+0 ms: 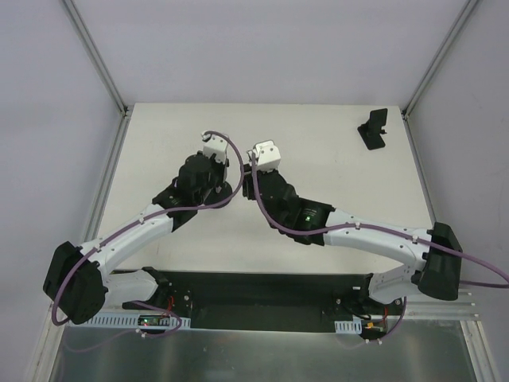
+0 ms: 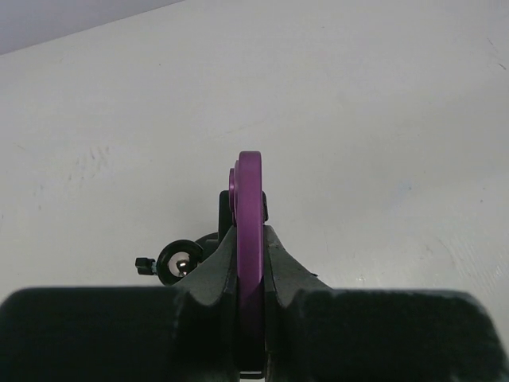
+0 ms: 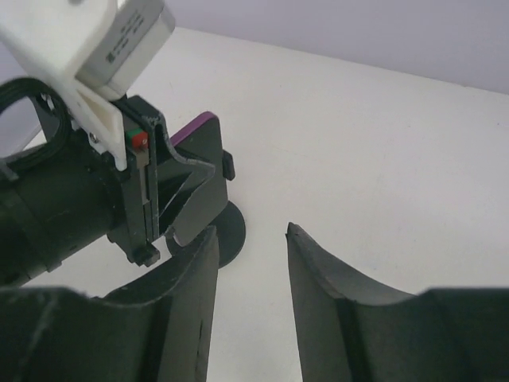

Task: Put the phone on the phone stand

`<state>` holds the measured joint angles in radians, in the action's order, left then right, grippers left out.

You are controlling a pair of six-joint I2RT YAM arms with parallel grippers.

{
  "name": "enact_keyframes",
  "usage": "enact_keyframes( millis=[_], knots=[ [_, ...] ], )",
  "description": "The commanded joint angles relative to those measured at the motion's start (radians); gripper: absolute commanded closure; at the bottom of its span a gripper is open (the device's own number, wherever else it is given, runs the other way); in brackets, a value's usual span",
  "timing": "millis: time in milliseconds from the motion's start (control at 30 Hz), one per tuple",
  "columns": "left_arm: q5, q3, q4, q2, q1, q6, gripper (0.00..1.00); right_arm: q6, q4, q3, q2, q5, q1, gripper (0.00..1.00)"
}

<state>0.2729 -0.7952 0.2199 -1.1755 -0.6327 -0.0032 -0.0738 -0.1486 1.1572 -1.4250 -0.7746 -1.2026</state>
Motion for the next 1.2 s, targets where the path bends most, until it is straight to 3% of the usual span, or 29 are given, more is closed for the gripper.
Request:
enact_keyframes(
  millis=[0, 200, 400, 733, 900, 1033, 1100, 1167],
  knots=[
    [0.043, -0.019, 0.003, 0.023, -0.007, 0.032, 1.0, -0.044, -0.083, -0.02, 0.099, 0.019, 0.026, 0.56],
    [-0.104, 0.049, 0.03, 0.088, 0.005, 0.037, 1.0, -0.101, -0.143, -0.113, 0.15, 0.308, 0.176, 0.41],
    [-0.299, 0.207, 0.264, 0.192, 0.059, 0.045, 1.0, 0.017, -0.144, -0.2, 0.185, 0.639, 0.467, 0.36],
    [-0.468, 0.223, 0.378, 0.093, 0.177, -0.084, 1.0, 0.109, -0.177, -0.255, 0.193, 0.765, 0.615, 0.36],
    [-0.446, 0.171, 0.268, 0.08, 0.176, -0.08, 1.0, 0.118, -0.184, -0.254, 0.186, 0.824, 0.624, 0.36],
    [-0.391, 0.105, 0.087, 0.102, 0.176, -0.081, 0.69, 0.12, -0.187, -0.252, 0.181, 0.833, 0.627, 0.36],
    [-0.383, 0.074, -0.005, 0.125, 0.176, -0.086, 0.64, 0.118, -0.186, -0.252, 0.178, 0.839, 0.63, 0.36],
    [-0.383, 0.059, -0.046, 0.152, 0.176, -0.098, 0.49, 0.12, -0.186, -0.252, 0.178, 0.844, 0.633, 0.36]
  ],
)
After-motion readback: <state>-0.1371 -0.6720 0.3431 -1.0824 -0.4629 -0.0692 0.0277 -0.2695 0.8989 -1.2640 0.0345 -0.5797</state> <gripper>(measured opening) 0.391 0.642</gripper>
